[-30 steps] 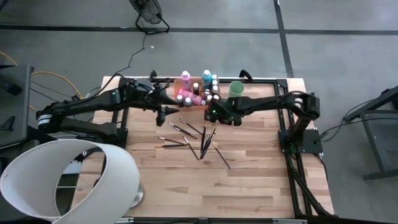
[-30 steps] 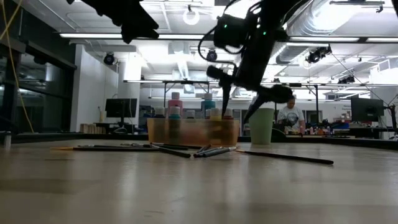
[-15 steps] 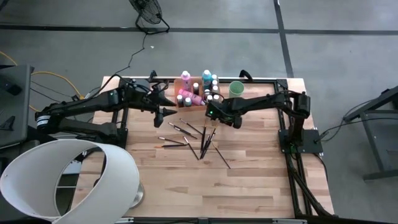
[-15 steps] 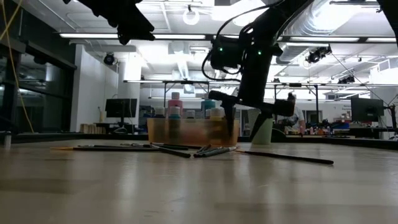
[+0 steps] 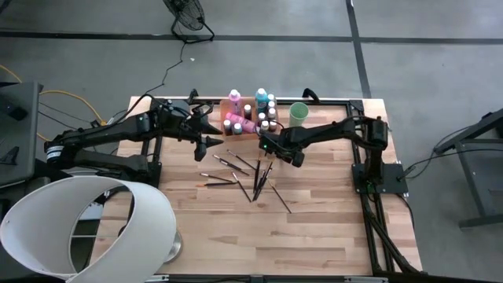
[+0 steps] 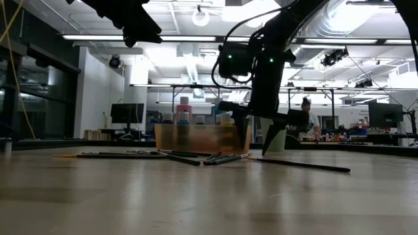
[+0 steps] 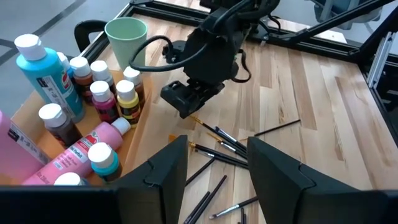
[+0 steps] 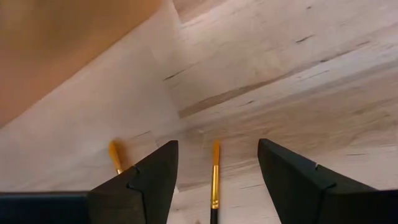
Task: Pick & Place Paint Supplies
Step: Put the gold paint brush into the green cup
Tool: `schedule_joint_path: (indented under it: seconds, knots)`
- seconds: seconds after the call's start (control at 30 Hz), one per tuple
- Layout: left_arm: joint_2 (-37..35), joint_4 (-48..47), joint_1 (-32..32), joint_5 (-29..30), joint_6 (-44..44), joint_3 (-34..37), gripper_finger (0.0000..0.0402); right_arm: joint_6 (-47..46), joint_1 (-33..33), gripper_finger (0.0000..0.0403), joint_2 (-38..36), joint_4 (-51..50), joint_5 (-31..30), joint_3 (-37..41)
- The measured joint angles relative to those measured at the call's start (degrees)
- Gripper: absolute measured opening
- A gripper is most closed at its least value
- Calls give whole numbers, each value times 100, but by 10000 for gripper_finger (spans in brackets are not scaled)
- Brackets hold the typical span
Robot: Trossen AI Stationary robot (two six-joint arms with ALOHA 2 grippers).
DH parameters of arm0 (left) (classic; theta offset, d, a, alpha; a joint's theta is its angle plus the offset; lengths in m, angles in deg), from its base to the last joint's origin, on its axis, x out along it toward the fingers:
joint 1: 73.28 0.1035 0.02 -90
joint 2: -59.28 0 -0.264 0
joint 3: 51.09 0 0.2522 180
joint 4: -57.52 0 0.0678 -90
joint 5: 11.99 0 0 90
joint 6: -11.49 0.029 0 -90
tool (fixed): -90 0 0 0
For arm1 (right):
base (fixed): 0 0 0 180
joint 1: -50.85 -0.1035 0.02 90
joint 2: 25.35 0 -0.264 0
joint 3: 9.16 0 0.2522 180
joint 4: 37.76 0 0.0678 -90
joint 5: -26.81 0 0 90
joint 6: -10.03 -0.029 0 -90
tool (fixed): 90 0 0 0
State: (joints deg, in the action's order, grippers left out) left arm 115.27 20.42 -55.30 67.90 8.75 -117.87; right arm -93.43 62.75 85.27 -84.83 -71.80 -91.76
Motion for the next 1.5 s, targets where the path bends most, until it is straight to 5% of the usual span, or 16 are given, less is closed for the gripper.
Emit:
schedule_joint_path:
  seconds: [0.47, 1.5]
  knots:
    - [0, -82, 0, 2, 100, 0, 161, 5, -21, 144, 12, -32, 159, 13]
    - [2, -211, 0, 15, 100, -9, 161, 142, 63, 141, 327, 16, 586, -17]
